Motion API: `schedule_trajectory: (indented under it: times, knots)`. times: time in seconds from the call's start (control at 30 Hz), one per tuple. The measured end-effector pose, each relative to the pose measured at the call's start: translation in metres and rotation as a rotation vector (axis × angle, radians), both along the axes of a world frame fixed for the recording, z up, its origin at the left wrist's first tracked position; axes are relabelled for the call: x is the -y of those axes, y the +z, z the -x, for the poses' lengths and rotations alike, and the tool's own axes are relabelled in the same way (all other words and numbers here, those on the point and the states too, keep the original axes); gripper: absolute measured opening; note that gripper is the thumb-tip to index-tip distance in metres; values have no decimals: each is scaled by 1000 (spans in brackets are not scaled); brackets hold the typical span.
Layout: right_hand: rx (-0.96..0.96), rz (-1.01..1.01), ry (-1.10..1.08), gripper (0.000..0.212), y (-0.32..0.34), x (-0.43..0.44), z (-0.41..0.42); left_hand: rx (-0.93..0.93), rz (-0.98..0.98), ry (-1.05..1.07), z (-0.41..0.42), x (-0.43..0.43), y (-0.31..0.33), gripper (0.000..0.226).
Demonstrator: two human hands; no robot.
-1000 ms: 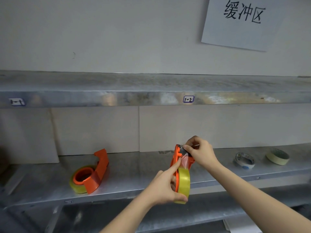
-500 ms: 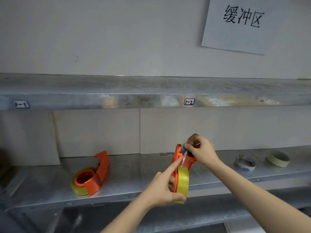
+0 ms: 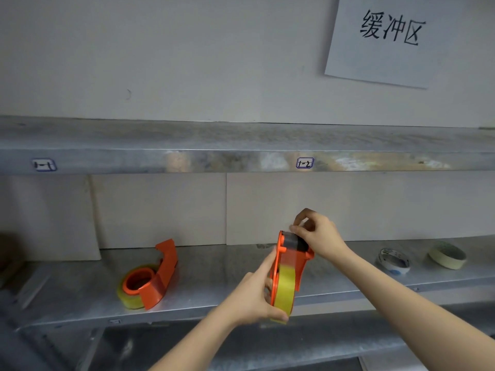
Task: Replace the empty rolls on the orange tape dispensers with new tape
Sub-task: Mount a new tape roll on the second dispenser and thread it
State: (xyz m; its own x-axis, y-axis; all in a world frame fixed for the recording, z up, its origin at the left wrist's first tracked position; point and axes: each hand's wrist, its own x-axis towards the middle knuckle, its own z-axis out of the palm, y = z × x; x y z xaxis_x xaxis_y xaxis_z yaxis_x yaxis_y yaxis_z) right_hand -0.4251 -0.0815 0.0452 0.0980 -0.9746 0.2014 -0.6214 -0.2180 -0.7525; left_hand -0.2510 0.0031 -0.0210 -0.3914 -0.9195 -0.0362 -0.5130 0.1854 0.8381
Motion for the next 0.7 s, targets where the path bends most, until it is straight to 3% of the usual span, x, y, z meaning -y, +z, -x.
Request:
schedule_trajectory:
  times: [0.7]
  knots:
    - [-30,-90,32,17,13,20,-7,-120,-70,-21,-17,-2,5,117]
